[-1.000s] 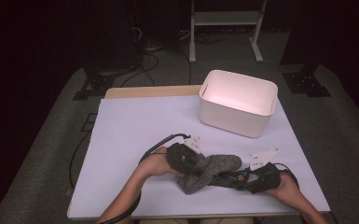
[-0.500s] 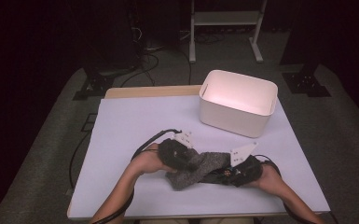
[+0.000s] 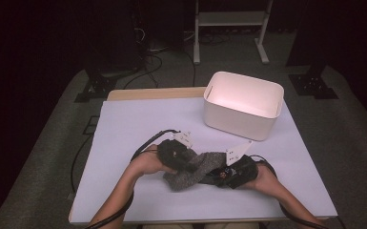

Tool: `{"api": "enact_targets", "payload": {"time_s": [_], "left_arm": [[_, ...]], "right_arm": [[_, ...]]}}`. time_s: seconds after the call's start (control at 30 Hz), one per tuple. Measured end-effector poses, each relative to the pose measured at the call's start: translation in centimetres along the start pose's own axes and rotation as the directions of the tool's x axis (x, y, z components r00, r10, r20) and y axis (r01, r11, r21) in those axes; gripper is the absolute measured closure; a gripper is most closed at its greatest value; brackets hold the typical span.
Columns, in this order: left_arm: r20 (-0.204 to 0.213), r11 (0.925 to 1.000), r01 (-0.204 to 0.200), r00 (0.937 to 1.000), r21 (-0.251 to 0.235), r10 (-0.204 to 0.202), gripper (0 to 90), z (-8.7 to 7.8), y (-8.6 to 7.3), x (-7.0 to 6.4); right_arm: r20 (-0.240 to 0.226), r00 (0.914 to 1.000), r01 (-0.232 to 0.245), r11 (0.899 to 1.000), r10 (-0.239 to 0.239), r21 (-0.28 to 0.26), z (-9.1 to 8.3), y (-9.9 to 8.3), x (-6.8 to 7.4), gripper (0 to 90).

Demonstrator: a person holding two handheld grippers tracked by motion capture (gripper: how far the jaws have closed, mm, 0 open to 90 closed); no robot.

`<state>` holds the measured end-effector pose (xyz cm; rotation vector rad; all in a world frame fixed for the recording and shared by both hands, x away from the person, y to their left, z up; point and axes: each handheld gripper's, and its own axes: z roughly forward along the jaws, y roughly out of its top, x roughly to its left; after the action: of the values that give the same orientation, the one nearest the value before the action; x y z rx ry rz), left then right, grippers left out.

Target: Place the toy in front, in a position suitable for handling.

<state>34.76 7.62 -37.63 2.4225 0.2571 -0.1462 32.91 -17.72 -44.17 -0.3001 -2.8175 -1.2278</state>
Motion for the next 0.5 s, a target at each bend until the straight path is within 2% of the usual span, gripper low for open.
{"api": "enact_targets", "payload": {"time_s": [0.17, 0.33, 0.4, 0.5], "left_arm": [[0.017, 0.9998, -0.017, 0.9997, -0.003, 0.017, 76.7, -0.2, -0.4, -1.1], [0.077, 0.9995, -0.032, 0.9965, -0.005, 0.032, 76.7, -0.2, -1.1, -1.8], [0.082, 0.9995, -0.031, 0.9962, -0.009, 0.032, 76.7, -0.2, -1.3, -2.1], [0.118, 0.9995, -0.032, 0.9925, -0.004, 0.033, 76.8, 0.0, -1.8, -2.4]], "right_arm": [[-0.032, 0.9981, -0.053, 0.998, 0.052, -0.025, -0.5, 0.1, 0.7, 35.3], [-0.014, 0.9958, -0.091, 0.994, 0.091, -0.061, -1.9, -0.2, 1.4, 30.9], [-0.009, 0.9941, -0.109, 0.992, 0.108, -0.060, -2.2, -0.3, 1.4, 28.5], [-0.020, 0.9917, -0.128, 0.991, 0.127, -0.040, -1.8, -0.6, 1.7, 25.5]]}}
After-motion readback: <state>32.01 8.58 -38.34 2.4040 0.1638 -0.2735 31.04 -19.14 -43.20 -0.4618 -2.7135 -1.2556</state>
